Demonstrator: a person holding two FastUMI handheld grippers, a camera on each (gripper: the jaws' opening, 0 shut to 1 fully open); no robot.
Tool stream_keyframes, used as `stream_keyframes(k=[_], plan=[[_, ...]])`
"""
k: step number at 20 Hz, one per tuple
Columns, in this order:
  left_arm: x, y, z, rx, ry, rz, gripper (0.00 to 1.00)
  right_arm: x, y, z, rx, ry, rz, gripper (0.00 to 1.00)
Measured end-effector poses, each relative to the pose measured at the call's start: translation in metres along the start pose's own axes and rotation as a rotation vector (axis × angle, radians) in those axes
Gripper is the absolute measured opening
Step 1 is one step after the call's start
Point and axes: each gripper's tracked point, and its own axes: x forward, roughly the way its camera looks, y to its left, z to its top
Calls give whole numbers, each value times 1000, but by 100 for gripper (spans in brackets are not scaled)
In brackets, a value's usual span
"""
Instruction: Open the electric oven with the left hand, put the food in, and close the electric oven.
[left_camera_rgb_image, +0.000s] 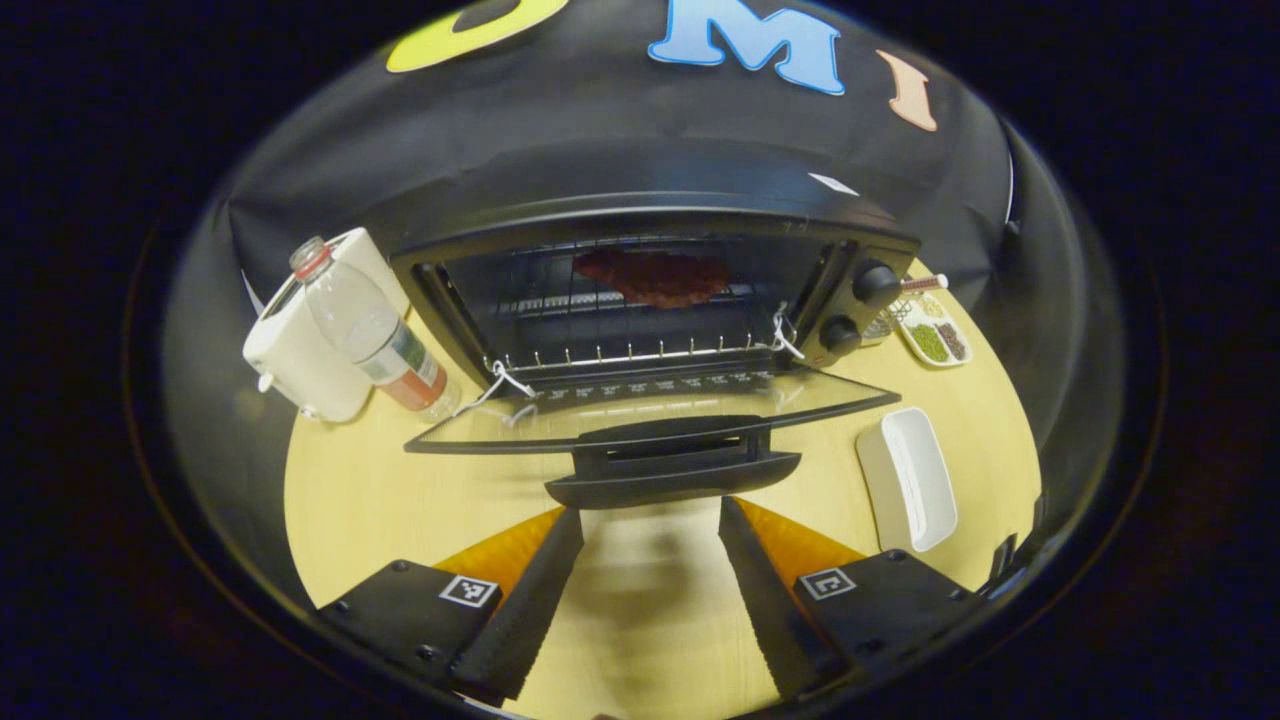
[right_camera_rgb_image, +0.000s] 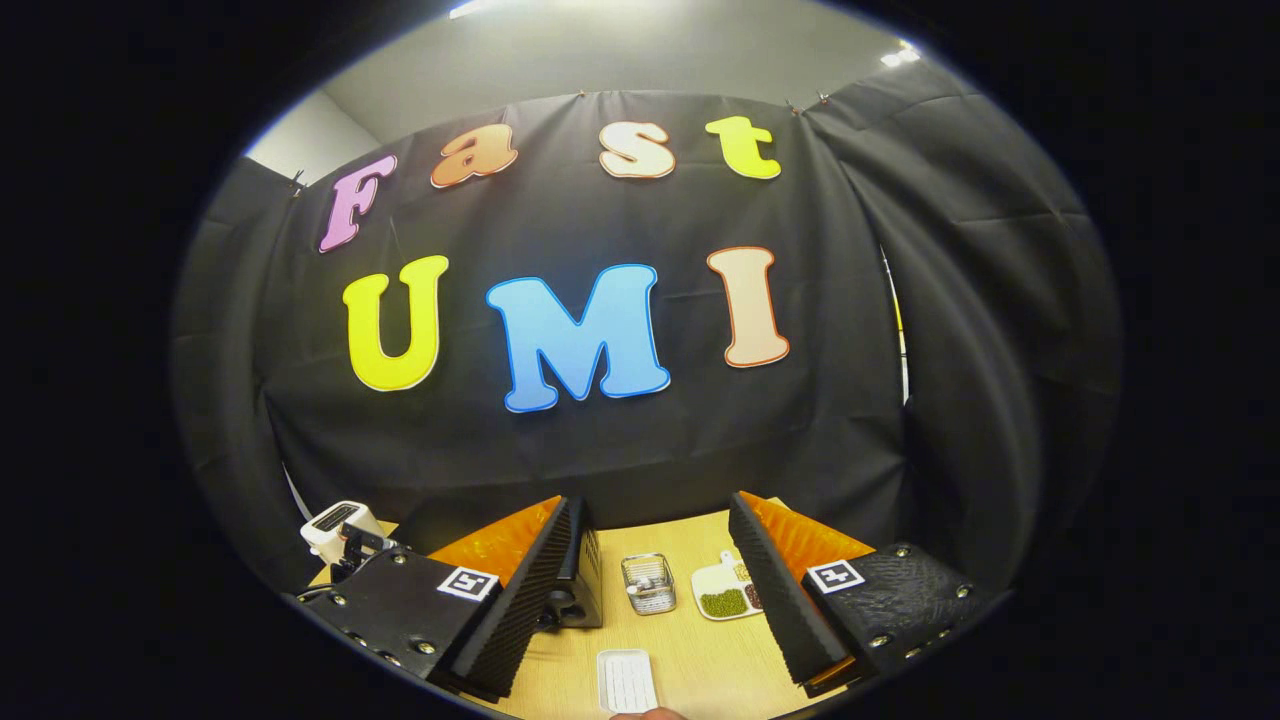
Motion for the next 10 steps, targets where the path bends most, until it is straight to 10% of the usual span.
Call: stream_keyframes(k=[10], plan=[[-10, 4, 17, 19, -52, 12, 94, -4, -10, -6, 14, 16, -21, 96]])
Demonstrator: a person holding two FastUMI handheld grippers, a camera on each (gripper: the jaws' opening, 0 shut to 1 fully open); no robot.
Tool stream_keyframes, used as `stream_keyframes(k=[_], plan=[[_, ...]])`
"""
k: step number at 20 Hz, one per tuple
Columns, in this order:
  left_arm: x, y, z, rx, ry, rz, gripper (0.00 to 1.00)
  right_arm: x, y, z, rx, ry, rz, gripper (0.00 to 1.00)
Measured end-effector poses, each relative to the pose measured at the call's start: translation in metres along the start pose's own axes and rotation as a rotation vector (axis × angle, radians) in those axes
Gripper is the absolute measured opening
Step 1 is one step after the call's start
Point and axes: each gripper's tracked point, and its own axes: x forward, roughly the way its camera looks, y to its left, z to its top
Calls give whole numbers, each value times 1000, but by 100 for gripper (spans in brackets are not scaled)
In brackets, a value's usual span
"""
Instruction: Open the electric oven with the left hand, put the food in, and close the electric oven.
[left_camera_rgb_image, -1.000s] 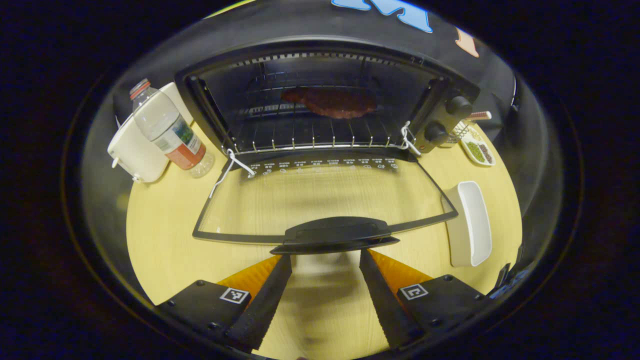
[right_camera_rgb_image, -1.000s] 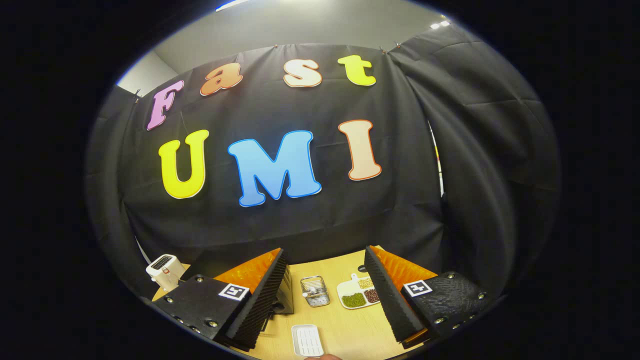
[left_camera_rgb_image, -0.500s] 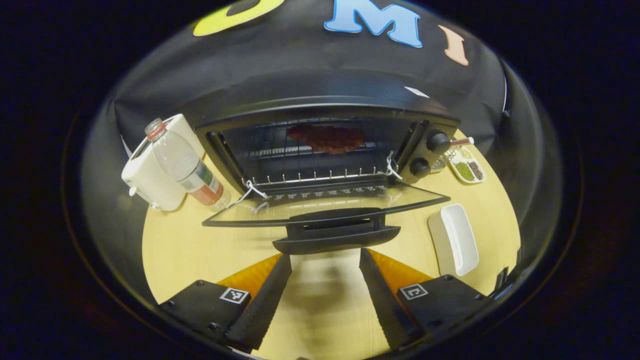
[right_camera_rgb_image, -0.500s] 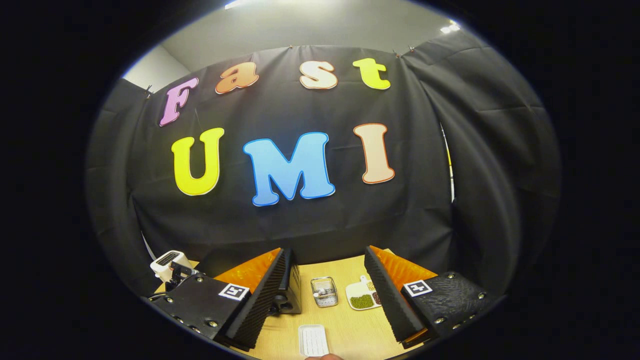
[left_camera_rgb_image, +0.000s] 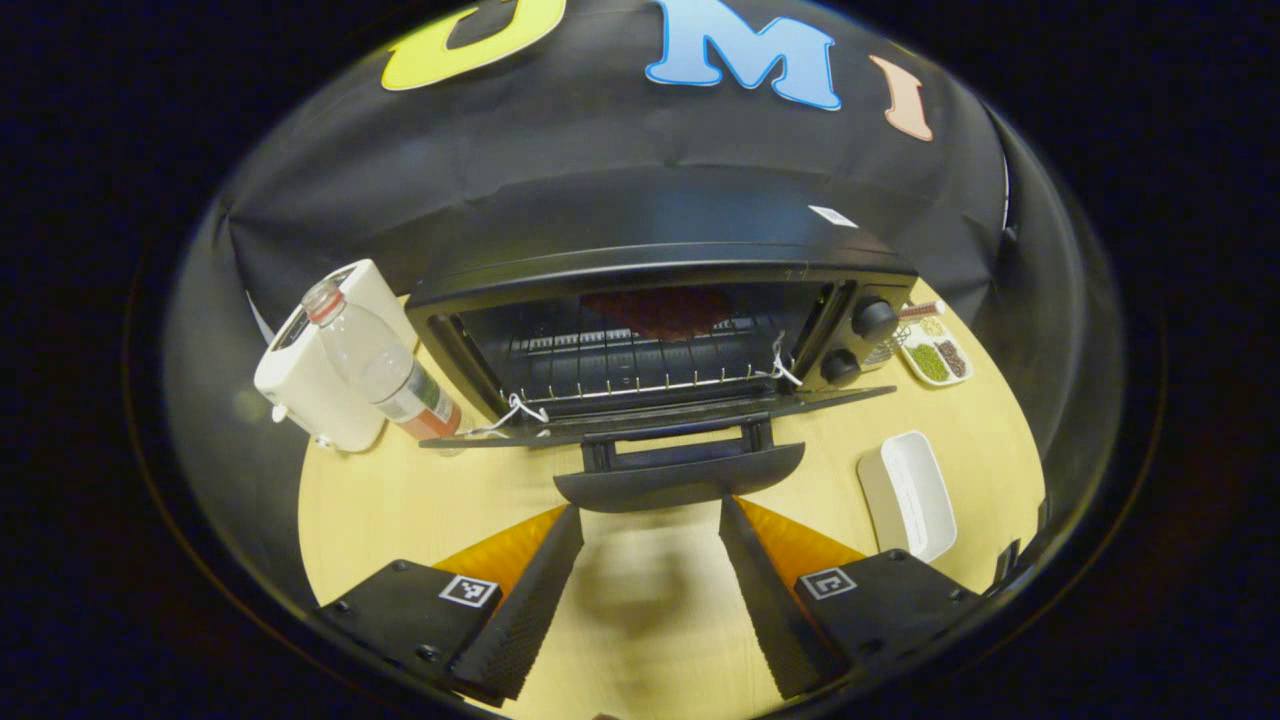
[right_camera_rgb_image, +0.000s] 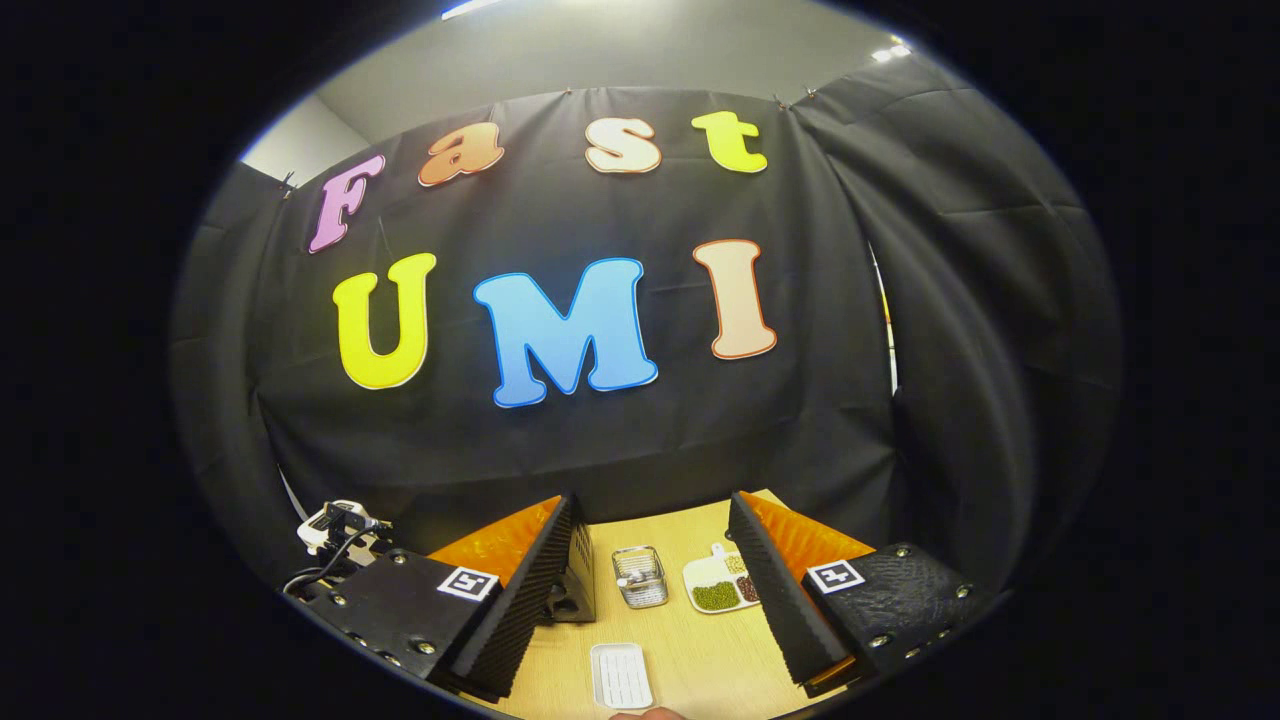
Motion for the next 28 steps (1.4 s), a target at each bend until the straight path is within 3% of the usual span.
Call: stream_keyframes(k=[2, 3, 4, 11, 12, 16, 17, 18, 19, 22, 25, 28], plan=[[-2, 1, 6, 0, -18, 2, 94, 0, 0, 0, -4, -1, 3, 96], [-3, 2, 9, 0, -28, 2, 89, 0, 1, 1, -6, -2, 4, 96], [-3, 2, 13, 5, -39, 1, 94, 1, 2, 2, -6, -2, 7, 96], [-10, 5, 37, -3, -89, 2, 94, -2, 7, -3, -8, 8, 43, 97], [-14, 4, 42, -3, -105, 0, 90, -3, 7, -2, -10, 5, 45, 97], [-43, -9, 69, -9, -217, -13, 94, -1, 7, 2, -25, -6, 55, 97], [-57, -13, 82, -14, -266, -20, 99, 0, 6, 4, -35, -13, 59, 97], [-72, -19, 96, -21, -322, -33, 94, 1, 6, 8, -43, -18, 64, 97], [-90, -26, 111, -31, -380, -45, 99, 2, 5, 11, -48, -25, 71, 97], [-156, -37, 160, -43, -578, -51, 99, 5, 5, 30, -49, -61, 100, 97], [-232, -42, 198, -35, -765, -14, 99, 7, 10, 50, -73, -114, 145, 97], [-288, -46, 216, -68, -874, 32, 98, 4, 15, 72, -73, -161, 194, 96]])
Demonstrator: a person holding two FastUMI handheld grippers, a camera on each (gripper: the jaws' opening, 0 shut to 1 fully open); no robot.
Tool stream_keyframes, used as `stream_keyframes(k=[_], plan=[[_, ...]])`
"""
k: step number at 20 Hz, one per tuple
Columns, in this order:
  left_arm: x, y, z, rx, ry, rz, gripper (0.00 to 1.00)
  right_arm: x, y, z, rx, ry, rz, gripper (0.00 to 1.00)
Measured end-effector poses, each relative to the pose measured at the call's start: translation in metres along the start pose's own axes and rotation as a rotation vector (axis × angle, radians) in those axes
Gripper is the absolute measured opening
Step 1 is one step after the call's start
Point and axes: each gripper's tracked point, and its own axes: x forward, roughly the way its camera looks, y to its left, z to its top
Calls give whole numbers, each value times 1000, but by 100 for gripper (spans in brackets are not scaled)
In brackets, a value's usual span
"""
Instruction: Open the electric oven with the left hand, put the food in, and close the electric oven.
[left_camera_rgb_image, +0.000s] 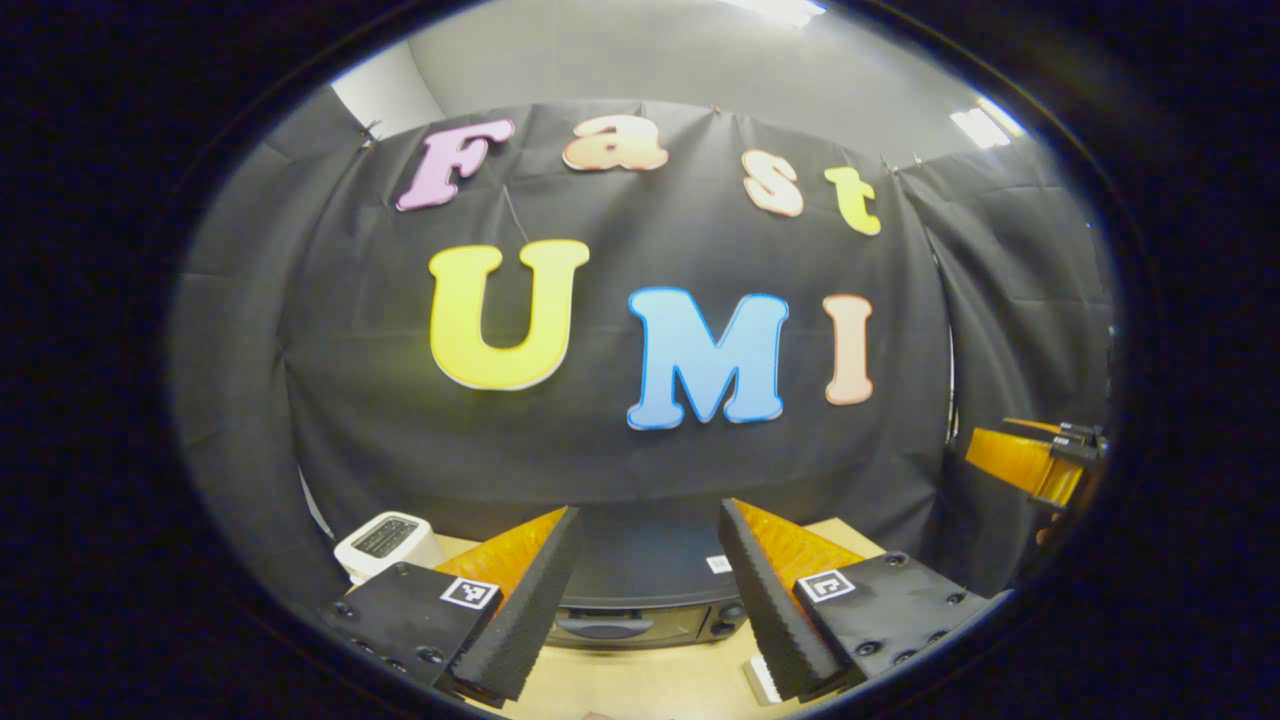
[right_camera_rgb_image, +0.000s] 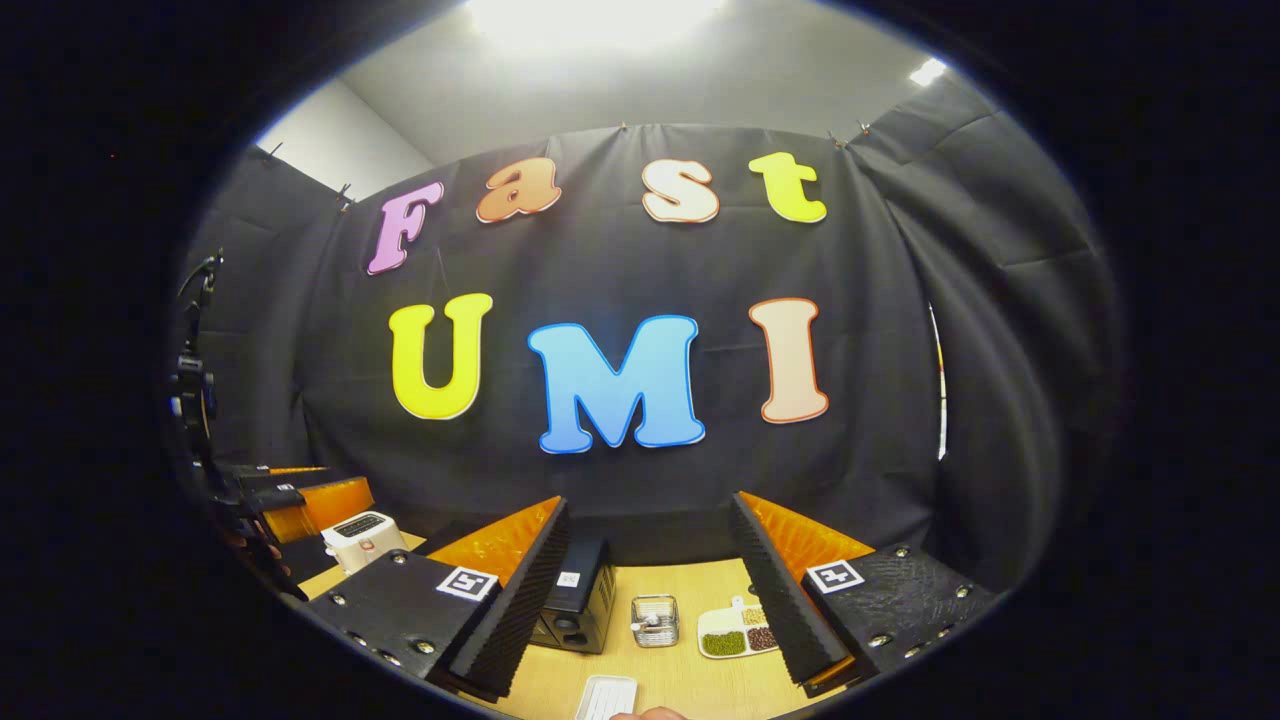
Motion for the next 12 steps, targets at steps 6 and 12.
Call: stream_keyframes(k=[6, 12], plan=[[-30, 3, 55, -18, -118, 45, 98, -4, 12, 24, 10, -41, 66, 96], [-38, 16, 51, -18, -91, 25, 98, -21, 31, 32, 14, -40, 42, 89]])
